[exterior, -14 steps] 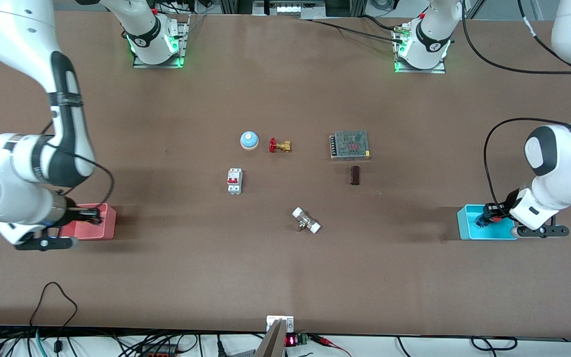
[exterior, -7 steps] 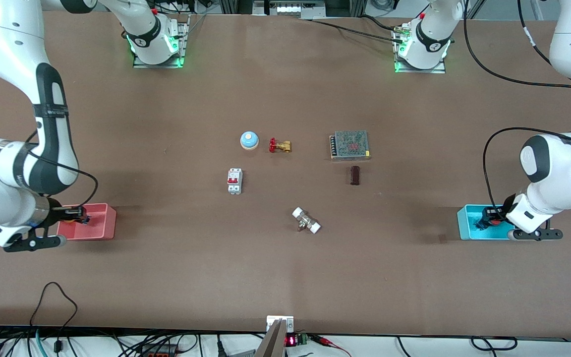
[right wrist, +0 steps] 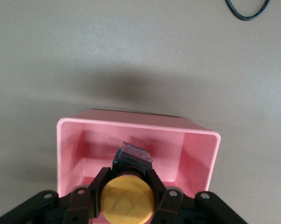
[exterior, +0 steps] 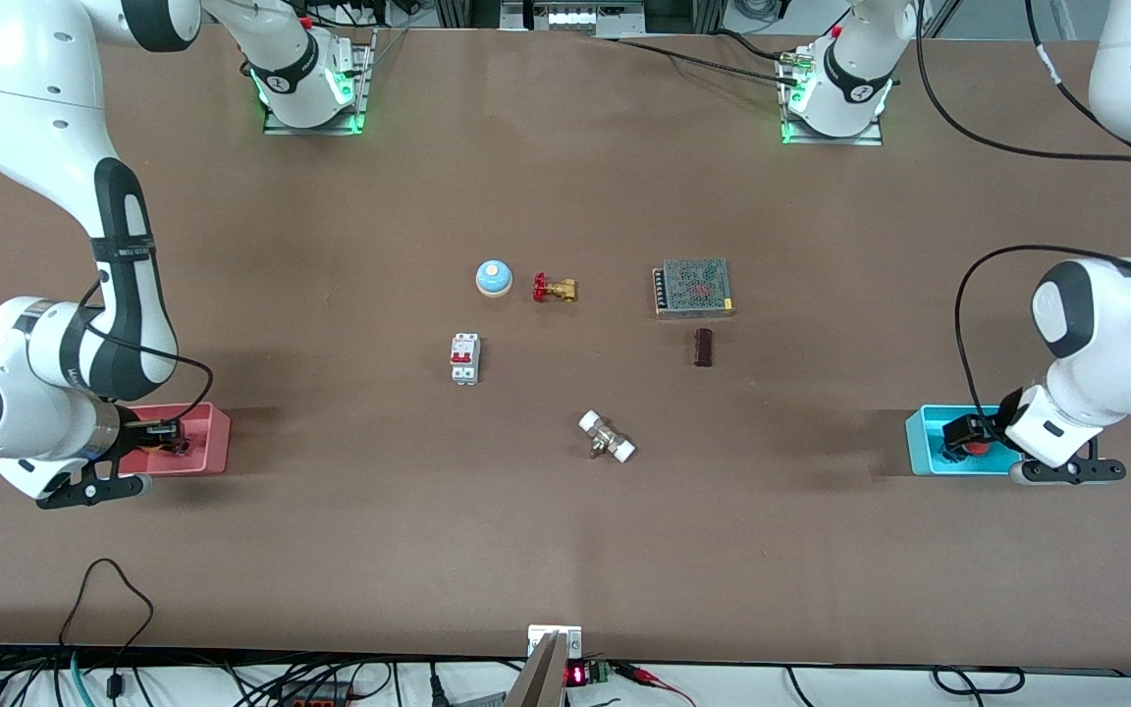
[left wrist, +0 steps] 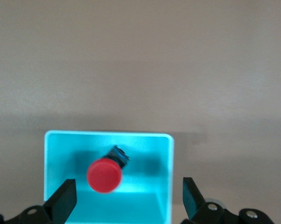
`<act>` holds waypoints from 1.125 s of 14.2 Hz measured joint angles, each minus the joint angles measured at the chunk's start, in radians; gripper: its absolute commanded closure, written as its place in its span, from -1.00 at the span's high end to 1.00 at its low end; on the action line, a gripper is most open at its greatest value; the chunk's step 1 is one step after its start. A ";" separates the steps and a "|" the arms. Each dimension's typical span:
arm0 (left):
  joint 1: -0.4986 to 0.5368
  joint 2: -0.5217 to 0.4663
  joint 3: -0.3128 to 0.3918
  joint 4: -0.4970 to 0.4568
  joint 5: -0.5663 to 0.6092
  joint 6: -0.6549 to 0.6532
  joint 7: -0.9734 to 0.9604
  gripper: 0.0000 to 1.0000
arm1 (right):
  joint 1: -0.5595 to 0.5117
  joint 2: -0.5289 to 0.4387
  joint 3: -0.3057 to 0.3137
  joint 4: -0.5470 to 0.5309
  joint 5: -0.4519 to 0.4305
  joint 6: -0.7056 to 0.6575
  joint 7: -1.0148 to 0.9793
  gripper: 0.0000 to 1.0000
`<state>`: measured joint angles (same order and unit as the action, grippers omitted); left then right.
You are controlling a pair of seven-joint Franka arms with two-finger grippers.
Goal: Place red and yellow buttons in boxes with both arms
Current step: 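Lower the red button into the cyan box and open the left gripper, then open the right gripper over the pink box while the left gripper lifts away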
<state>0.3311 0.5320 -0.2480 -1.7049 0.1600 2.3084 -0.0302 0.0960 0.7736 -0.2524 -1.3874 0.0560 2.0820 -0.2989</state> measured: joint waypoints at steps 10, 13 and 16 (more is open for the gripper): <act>-0.004 -0.341 -0.087 0.002 -0.065 -0.394 -0.061 1.00 | -0.015 0.043 0.000 0.003 0.060 0.056 -0.069 1.00; -0.004 -0.436 -0.089 0.003 -0.115 -0.477 -0.047 1.00 | -0.014 0.042 0.001 0.012 0.073 0.056 -0.069 1.00; 0.000 -0.493 -0.089 0.003 -0.149 -0.519 -0.031 1.00 | -0.010 0.007 0.002 0.041 0.074 -0.028 -0.069 1.00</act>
<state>0.3311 0.0393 -0.3374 -1.7024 0.0109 1.7895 -0.0611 0.0858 0.7802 -0.2504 -1.3463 0.1299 2.0541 -0.3675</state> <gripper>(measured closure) 0.000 0.022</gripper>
